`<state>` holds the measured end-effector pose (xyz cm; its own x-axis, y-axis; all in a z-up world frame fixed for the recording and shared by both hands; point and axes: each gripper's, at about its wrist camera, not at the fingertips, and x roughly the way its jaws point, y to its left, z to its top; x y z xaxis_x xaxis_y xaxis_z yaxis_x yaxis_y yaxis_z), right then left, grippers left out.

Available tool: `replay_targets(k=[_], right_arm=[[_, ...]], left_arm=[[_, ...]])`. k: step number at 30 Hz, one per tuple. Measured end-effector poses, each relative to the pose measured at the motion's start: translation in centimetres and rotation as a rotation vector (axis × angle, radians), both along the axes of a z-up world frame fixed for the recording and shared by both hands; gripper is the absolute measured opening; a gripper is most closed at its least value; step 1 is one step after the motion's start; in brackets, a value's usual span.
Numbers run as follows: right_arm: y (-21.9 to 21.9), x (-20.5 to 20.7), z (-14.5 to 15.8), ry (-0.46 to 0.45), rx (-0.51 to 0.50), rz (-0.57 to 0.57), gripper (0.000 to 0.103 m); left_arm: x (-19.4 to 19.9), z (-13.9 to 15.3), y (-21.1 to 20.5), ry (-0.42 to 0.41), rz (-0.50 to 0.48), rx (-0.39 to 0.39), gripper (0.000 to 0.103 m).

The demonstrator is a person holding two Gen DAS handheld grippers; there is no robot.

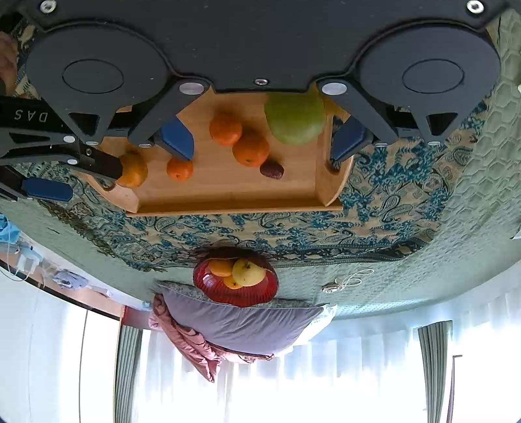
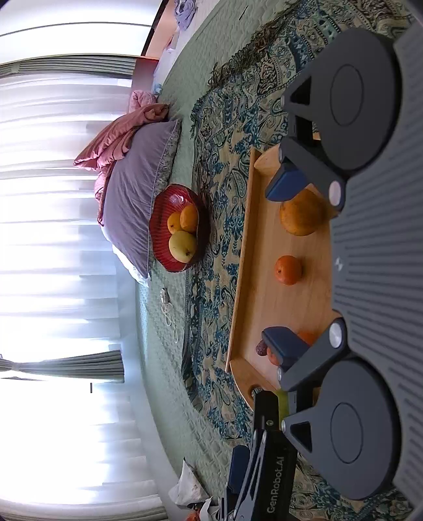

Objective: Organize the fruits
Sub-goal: 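Withdraw both tools from the tray and lift them away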

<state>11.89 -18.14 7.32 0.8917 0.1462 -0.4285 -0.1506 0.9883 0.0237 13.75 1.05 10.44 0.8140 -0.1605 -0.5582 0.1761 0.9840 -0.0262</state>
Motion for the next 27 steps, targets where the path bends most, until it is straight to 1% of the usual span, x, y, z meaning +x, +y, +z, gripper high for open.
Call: replay_targets(k=[5,9,18,23,27], right_arm=[[-0.2,-1.6,-0.1,-0.022,0.001,-0.009,0.096],[-0.1,-2.8,-0.4,-0.041,-0.002,-0.013,0.099],[0.9,-5.2,-1.2,-0.073,-0.015,-0.007,0.103],[0.9,-6.2,-2.2,-0.096,-0.031,-0.047,0.103],[0.2,-6.7,-3.1,-0.094,-0.017,-0.084,0.103]], left_arm=[[-2.0,-0.3,0.4,-0.015,0.006,-0.005,0.095],[-3.2,-0.7,0.6,-0.013,0.011,-0.023,0.095],[-5.2,-2.6,0.9,-0.003,0.039,-0.026,0.098],[-5.8,-4.1,1.2,0.001,0.065,-0.01,0.098],[-6.2,-5.4,1.3,0.004,0.083,-0.009,0.098]])
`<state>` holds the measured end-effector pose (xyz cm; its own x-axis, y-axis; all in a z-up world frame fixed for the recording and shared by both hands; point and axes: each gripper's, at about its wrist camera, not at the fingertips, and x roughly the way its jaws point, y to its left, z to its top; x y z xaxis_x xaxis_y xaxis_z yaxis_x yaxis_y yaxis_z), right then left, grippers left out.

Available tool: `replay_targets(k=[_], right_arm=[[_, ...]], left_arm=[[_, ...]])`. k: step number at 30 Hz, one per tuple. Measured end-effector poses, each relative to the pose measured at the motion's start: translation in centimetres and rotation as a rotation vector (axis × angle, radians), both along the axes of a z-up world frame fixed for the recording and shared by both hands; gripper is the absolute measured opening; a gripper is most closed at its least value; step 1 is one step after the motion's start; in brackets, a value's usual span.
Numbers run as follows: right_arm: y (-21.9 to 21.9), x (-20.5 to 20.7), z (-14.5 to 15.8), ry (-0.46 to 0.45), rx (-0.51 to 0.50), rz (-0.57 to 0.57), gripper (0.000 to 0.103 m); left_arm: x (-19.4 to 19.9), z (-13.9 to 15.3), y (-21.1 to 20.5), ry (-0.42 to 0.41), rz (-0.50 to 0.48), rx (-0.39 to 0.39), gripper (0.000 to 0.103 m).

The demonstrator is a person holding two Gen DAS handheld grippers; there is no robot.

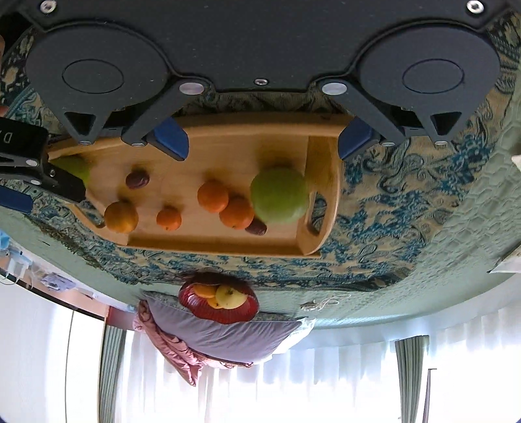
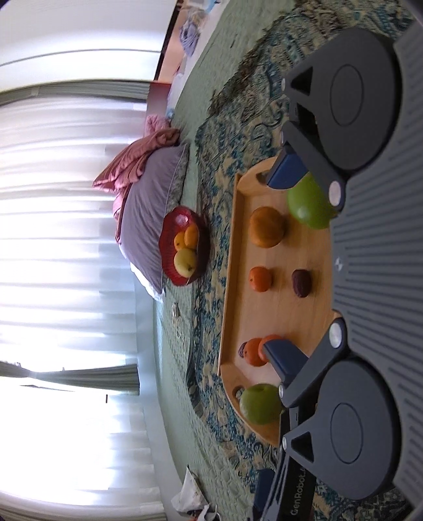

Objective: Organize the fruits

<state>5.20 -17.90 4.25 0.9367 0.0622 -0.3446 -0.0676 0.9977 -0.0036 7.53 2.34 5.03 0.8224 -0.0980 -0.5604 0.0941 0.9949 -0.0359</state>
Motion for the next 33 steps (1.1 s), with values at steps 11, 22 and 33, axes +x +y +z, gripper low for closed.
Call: replay_targets(k=[11,22,33], right_arm=[[-0.7,-1.4,-2.7,0.03,0.028,-0.055,0.103],[-0.4,-1.6,-5.4,0.085,0.024,-0.071,0.103],[0.5,-0.2,-7.1,0.146,-0.015,-0.057,0.103]], left_arm=[[-0.4,-2.9,-0.3,0.018,0.005,-0.003,0.1],[0.1,-5.3,-0.5,0.04,0.041,0.025,0.1],[0.9,-6.1,-0.8,0.048,0.043,0.036,0.103]])
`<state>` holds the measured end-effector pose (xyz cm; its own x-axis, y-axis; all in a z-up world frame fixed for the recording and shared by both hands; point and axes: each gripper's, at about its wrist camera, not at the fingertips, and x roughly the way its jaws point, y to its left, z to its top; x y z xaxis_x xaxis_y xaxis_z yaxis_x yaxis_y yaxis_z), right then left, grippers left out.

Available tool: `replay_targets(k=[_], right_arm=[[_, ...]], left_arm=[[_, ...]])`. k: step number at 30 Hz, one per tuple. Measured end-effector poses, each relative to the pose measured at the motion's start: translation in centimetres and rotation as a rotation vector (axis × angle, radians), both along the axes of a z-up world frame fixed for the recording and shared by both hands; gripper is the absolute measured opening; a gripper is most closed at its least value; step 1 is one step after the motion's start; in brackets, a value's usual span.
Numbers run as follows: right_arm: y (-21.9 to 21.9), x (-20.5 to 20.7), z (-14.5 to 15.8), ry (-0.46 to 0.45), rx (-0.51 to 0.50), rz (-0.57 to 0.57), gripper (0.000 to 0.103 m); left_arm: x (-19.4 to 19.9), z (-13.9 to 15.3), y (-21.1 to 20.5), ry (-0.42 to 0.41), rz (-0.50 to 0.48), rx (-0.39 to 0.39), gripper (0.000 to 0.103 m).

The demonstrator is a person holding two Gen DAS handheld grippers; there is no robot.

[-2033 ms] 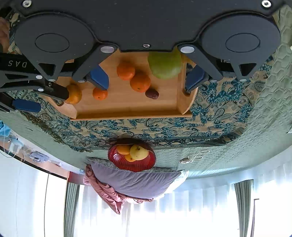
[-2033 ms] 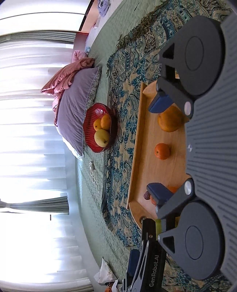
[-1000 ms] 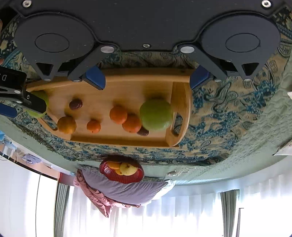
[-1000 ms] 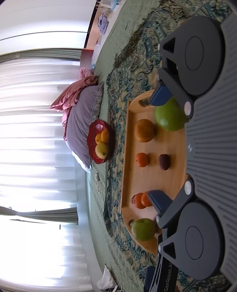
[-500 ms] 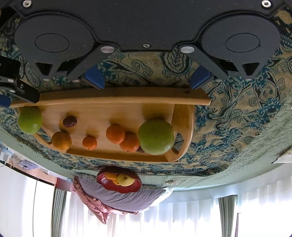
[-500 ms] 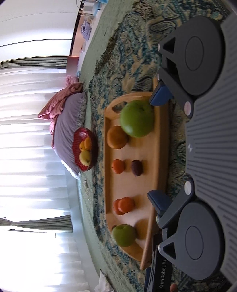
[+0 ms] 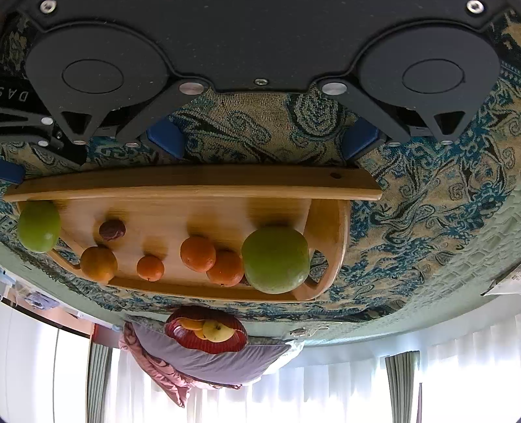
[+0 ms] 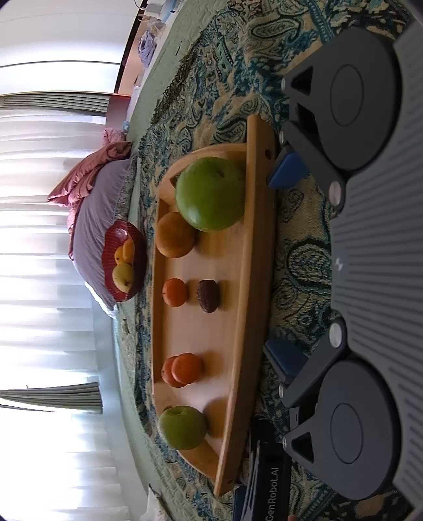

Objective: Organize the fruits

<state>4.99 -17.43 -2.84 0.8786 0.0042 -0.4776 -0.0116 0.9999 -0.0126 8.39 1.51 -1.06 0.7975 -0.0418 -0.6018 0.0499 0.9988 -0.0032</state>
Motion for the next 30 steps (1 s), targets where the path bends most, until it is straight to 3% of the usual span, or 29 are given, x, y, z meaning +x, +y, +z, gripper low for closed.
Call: replay_targets(k=[12,30], right_arm=[[-0.2,1.0,-0.9,0.062,0.011,0.016,0.103],[-0.1,0.9,-1.0,0.052,0.002,0.021,0.103]], left_arm=[[0.2,-0.3,0.3,0.009,0.003,-0.016,0.103],[0.6,-0.3,0.4,0.023,0.007,-0.022,0.103]])
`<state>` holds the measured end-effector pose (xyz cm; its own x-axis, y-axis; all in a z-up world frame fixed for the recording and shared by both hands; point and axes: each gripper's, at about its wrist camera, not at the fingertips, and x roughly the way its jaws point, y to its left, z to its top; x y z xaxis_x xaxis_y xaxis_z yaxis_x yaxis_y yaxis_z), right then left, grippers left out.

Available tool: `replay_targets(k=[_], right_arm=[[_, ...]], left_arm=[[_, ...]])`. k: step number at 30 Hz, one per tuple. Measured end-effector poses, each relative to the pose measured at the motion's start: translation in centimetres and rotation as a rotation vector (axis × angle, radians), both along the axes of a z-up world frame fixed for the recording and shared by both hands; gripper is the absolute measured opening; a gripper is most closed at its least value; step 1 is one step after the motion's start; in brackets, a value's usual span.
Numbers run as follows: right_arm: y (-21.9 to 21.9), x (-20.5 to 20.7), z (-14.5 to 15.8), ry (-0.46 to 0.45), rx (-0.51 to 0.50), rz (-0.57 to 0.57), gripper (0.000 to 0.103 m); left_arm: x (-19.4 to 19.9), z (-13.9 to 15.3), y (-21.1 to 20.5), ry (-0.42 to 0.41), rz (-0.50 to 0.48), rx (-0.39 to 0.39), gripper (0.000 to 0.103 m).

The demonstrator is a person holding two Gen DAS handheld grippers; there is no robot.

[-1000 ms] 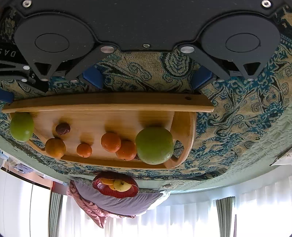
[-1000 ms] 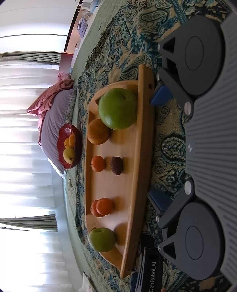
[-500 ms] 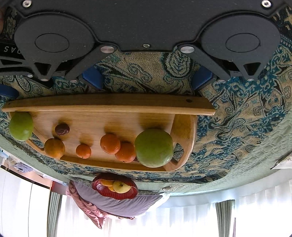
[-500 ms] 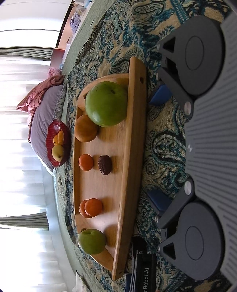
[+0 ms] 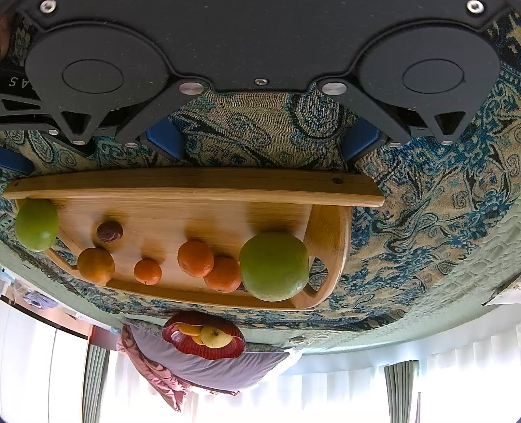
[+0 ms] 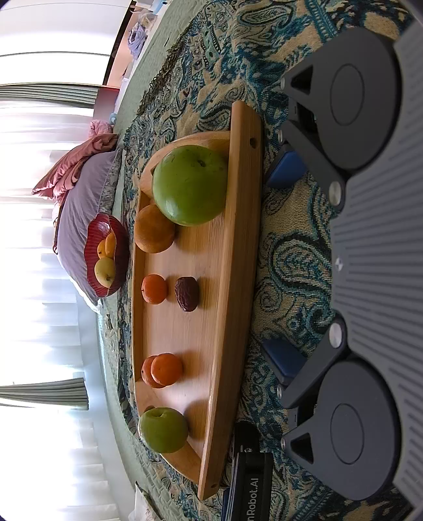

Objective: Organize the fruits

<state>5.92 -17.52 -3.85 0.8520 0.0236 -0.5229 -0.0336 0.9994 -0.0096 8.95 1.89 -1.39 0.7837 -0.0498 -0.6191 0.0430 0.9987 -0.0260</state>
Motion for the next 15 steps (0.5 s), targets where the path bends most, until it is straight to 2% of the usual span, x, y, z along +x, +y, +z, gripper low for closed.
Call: replay_targets(k=[15], right_arm=[[-0.01,-0.04,-0.04,-0.002,0.0,0.0,0.103]], left_arm=[[0.03,-0.12,0.13,0.003,-0.001,-0.001,0.103]])
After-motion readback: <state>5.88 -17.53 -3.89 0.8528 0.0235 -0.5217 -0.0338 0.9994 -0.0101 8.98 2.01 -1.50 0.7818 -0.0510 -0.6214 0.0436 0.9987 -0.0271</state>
